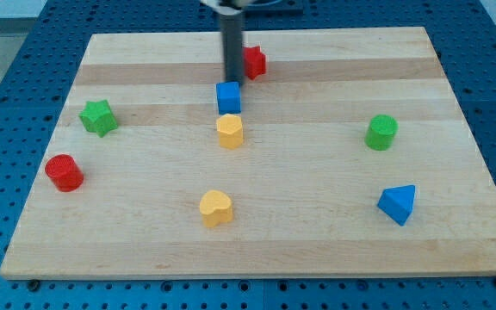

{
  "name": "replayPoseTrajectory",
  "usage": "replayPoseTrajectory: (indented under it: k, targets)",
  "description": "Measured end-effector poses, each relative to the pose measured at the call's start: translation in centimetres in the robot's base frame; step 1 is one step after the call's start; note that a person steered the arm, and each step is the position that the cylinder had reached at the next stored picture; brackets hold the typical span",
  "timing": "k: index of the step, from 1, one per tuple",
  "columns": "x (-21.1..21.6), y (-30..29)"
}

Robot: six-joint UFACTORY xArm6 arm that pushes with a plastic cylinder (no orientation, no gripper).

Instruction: Push the blue cube slightly right

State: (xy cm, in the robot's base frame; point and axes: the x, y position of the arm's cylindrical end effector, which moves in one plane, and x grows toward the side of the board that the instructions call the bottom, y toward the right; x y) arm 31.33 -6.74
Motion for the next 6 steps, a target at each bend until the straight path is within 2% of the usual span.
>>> replayPoseTrajectory:
  k: [1,2,3,6]
  targets:
    - [-1.1,-3.7]
    - [5.4,-7.6]
    - [7.5,-4.7]
    - [3.6,1.0]
